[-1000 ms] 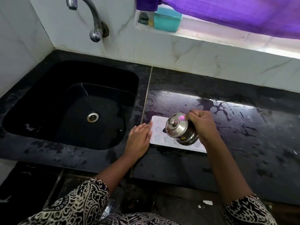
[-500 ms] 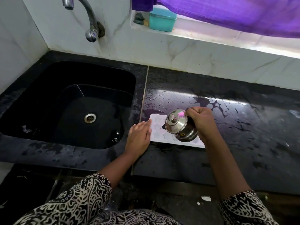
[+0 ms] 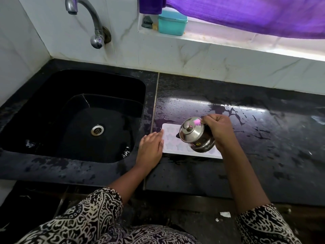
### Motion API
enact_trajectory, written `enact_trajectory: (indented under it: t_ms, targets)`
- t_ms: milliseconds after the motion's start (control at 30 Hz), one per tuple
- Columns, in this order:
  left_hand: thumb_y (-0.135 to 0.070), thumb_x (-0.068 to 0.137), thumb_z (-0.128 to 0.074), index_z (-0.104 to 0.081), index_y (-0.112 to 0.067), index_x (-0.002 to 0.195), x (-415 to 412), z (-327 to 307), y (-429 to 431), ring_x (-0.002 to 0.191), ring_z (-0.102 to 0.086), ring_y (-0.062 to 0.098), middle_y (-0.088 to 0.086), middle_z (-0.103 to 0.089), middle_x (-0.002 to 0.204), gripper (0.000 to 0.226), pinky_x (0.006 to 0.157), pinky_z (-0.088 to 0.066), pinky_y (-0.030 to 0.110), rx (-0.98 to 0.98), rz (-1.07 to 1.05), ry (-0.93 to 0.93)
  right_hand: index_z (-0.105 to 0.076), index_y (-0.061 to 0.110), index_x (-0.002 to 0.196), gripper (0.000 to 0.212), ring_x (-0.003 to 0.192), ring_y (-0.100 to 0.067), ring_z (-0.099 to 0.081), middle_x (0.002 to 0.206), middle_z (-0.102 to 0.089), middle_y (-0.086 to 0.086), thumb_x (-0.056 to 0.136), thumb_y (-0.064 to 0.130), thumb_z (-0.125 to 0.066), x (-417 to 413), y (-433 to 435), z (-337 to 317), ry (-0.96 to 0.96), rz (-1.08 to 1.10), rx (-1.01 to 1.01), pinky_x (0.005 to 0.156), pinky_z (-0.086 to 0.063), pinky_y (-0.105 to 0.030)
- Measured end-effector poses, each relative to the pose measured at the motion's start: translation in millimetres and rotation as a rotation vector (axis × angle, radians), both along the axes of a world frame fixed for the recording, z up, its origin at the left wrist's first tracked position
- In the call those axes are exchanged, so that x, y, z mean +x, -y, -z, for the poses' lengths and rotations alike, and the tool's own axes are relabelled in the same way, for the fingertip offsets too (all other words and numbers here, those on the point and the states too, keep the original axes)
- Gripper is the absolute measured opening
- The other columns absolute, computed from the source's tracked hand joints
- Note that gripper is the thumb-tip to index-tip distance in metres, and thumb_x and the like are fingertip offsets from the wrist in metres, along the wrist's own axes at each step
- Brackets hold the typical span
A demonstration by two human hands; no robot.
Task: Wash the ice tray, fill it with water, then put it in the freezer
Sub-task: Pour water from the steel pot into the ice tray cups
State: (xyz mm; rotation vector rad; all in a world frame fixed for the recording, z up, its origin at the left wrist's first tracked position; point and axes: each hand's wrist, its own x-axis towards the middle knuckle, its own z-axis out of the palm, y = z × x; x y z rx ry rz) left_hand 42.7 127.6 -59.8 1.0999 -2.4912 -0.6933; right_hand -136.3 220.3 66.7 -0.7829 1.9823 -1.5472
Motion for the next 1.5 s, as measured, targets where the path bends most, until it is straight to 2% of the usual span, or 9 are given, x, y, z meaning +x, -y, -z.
enact_trajectory:
  t_ms: [300,467,600,767,900,1033,1167,1400,1500]
  targets:
    - [-0.034,0.094,-0.023,-0.04,-0.018,0.144,0,3,1,0.135,-0.038,0.017,0.002,-0.052,0.14,0.056,0.114,-0.022,0.04,-0.002,-0.005,0.003,-0.047,0.005,0.056,0.026,0.048,-0.012,-0.036,0.052,-0.037,-0.005,0.08,0.003,-0.056,3,-6,-7,0.082,0.07,-0.021,0.048,-0.036,-0.02]
    - [-0.034,0.093,-0.022,-0.04,-0.017,0.144,0,3,1,0.136,-0.038,0.017,0.003,-0.051,0.14,0.057,0.114,-0.022,0.039,-0.001,-0.002,0.003,-0.049,-0.001,0.059,0.021,0.051,-0.018,-0.03,0.053,-0.033,-0.005,0.078,0.002,-0.058,5,-8,-3,0.012,0.04,-0.019,0.049,-0.031,-0.024]
    - [-0.034,0.093,-0.022,-0.04,-0.016,0.144,0,-1,0,0.136,-0.038,0.018,0.003,-0.051,0.141,0.057,0.113,-0.02,0.038,0.001,0.003,-0.002,-0.051,-0.006,0.059,0.024,0.047,-0.016,-0.027,0.051,-0.031,-0.005,0.078,0.003,-0.06,6,-8,-2,-0.089,0.005,0.003,0.046,-0.029,-0.02]
    - [-0.033,0.093,-0.025,-0.042,-0.015,0.143,0,2,0,0.134,-0.041,0.019,0.004,-0.054,0.138,0.055,0.113,-0.024,0.039,-0.013,0.002,-0.004,-0.046,0.005,0.051,0.032,0.046,-0.016,-0.027,0.049,-0.031,-0.004,0.079,0.004,-0.061,7,-7,-3,-0.107,-0.006,0.005,0.048,-0.03,-0.021]
    - [-0.032,0.093,-0.025,-0.043,-0.014,0.142,-1,3,1,0.133,-0.042,0.02,0.005,-0.055,0.137,0.055,0.112,-0.025,0.04,-0.016,0.0,-0.01,-0.045,0.002,0.053,0.029,0.047,-0.016,-0.029,0.049,-0.032,-0.003,0.078,0.001,-0.059,4,-9,-6,-0.023,0.024,-0.028,0.049,-0.031,-0.023]
    - [-0.033,0.093,-0.024,-0.041,-0.015,0.143,0,3,0,0.134,-0.04,0.019,0.005,-0.053,0.138,0.055,0.112,-0.023,0.038,-0.021,0.002,-0.001,-0.043,0.01,0.05,0.034,0.042,-0.008,-0.036,0.04,-0.037,0.005,0.08,0.0,-0.055,-2,-15,-8,0.124,0.091,-0.078,0.045,-0.036,-0.016]
    - [-0.033,0.094,-0.024,-0.041,-0.015,0.143,-1,4,1,0.134,-0.04,0.019,0.004,-0.054,0.138,0.056,0.112,-0.023,0.038,-0.026,0.005,0.006,-0.042,0.013,0.051,0.034,0.043,-0.007,-0.036,0.041,-0.037,0.007,0.08,0.0,-0.053,-8,-22,-8,0.193,0.141,-0.11,0.045,-0.033,-0.018]
    - [-0.033,0.094,-0.023,-0.04,-0.015,0.144,-1,5,2,0.134,-0.04,0.018,0.004,-0.054,0.138,0.056,0.112,-0.023,0.039,-0.035,0.006,0.011,-0.042,0.012,0.05,0.036,0.039,-0.003,-0.04,0.038,-0.04,0.009,0.081,0.002,-0.055,-9,-29,-9,0.07,0.137,-0.059,0.043,-0.039,-0.014]
    - [-0.033,0.094,-0.023,-0.041,-0.015,0.143,-1,5,1,0.134,-0.041,0.019,0.004,-0.054,0.137,0.056,0.111,-0.024,0.039,-0.037,0.005,0.009,-0.043,0.011,0.049,0.036,0.038,-0.004,-0.037,0.043,-0.039,0.0,0.081,0.0,-0.056,-8,-30,-8,-0.003,0.119,-0.052,0.042,-0.038,-0.014]
